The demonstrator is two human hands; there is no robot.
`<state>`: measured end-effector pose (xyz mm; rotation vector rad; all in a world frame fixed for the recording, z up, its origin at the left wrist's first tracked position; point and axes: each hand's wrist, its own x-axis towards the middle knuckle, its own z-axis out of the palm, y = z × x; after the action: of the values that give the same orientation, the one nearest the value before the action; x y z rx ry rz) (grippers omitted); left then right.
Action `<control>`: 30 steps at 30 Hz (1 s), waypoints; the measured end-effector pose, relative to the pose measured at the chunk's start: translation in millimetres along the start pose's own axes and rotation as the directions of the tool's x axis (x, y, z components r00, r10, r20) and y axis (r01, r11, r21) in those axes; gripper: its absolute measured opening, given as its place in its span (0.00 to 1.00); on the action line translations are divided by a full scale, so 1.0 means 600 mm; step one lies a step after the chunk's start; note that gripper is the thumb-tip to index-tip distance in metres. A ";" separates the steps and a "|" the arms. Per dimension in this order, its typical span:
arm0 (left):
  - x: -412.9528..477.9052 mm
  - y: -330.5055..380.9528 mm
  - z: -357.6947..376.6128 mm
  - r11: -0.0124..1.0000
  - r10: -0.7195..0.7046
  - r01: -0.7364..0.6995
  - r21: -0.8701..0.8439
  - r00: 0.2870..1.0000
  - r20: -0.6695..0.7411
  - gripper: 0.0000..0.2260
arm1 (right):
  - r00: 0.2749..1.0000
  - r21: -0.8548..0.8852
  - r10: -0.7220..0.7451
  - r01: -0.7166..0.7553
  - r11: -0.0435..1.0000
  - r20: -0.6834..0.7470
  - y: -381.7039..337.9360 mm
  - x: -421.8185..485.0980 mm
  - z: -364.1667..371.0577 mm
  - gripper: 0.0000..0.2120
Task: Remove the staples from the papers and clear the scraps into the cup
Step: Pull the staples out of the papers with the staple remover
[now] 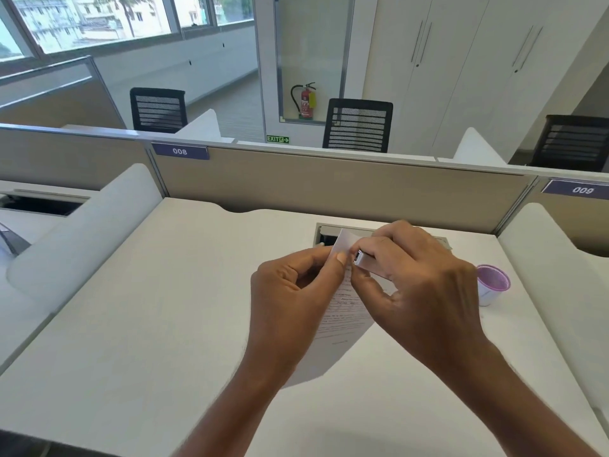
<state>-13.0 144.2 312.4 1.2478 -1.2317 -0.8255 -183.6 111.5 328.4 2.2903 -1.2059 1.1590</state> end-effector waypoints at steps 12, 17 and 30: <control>0.006 -0.005 -0.013 0.999 0.011 -0.013 0.034 0.999 0.044 0.08 | 0.994 0.214 0.105 -0.097 0.972 -0.026 0.000 -0.006 0.036 0.06; 0.006 -0.009 -0.010 0.998 0.052 -0.053 0.013 0.997 0.059 0.08 | 0.942 0.467 0.322 -0.327 0.821 0.094 -0.012 -0.009 0.036 0.08; 0.015 -0.068 0.003 0.650 0.668 -0.627 0.430 0.741 0.070 0.06 | 0.196 0.325 0.303 -0.819 -0.472 0.933 -0.008 0.014 0.003 0.07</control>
<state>-6.3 127.6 274.5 1.0298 -1.6932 0.0542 -176.0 108.7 334.1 2.1977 -3.3464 2.7119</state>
